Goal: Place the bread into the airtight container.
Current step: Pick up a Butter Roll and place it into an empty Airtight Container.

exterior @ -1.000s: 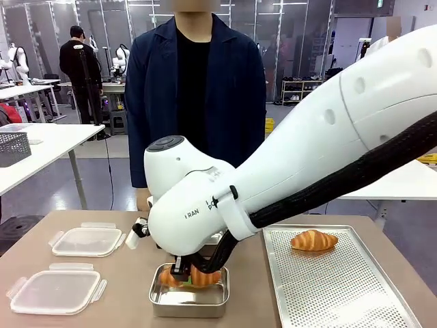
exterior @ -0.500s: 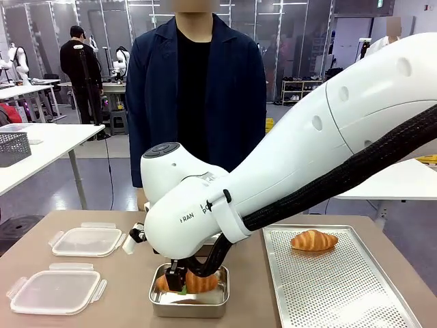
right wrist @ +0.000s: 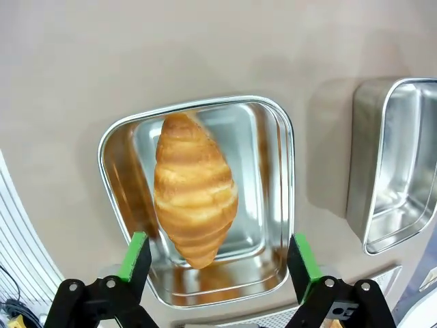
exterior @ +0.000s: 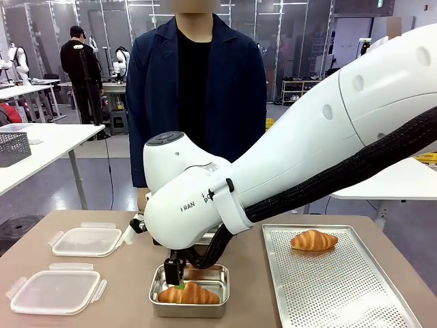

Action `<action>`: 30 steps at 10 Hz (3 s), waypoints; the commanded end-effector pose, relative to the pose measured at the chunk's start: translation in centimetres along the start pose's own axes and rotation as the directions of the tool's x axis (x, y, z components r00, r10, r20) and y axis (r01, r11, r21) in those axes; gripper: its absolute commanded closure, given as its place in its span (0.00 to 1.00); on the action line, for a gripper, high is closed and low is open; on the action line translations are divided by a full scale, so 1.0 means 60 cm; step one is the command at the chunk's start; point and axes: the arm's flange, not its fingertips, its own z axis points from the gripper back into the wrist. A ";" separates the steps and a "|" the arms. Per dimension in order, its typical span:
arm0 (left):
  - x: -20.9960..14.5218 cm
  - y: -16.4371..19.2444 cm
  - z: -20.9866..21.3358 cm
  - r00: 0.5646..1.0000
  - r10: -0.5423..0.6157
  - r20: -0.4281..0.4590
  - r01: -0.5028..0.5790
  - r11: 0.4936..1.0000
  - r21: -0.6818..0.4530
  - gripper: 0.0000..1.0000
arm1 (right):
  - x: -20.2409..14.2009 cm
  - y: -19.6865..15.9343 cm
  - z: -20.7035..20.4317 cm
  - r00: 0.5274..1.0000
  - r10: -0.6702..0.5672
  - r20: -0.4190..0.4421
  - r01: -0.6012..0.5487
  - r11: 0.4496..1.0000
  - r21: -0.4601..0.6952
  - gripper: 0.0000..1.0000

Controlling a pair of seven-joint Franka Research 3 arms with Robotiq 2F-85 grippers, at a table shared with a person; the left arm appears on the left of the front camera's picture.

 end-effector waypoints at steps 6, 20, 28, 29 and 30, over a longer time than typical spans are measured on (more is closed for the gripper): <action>0.004 -0.001 0.000 1.000 -0.006 0.011 0.006 1.000 0.001 0.00 | 0.002 0.002 -0.011 1.000 0.011 -0.010 -0.011 1.000 -0.006 0.00; 0.004 -0.001 0.000 1.000 -0.006 0.011 0.006 1.000 0.001 0.00 | -0.516 -0.043 0.452 0.701 -0.671 0.243 0.701 0.711 -0.058 0.00; 0.004 -0.001 0.000 1.000 -0.006 0.011 0.006 1.000 0.001 0.00 | -0.854 0.112 0.605 0.376 -0.776 0.506 0.829 0.525 0.190 0.00; 0.004 -0.001 0.000 1.000 -0.006 0.011 0.006 1.000 0.001 0.00 | -0.867 0.125 0.601 0.406 -0.783 0.471 0.830 0.531 0.168 0.00; 0.004 -0.001 0.000 1.000 -0.006 0.011 0.006 1.000 0.001 0.00 | -0.875 0.129 0.598 0.415 -0.789 0.453 0.828 0.534 0.170 0.00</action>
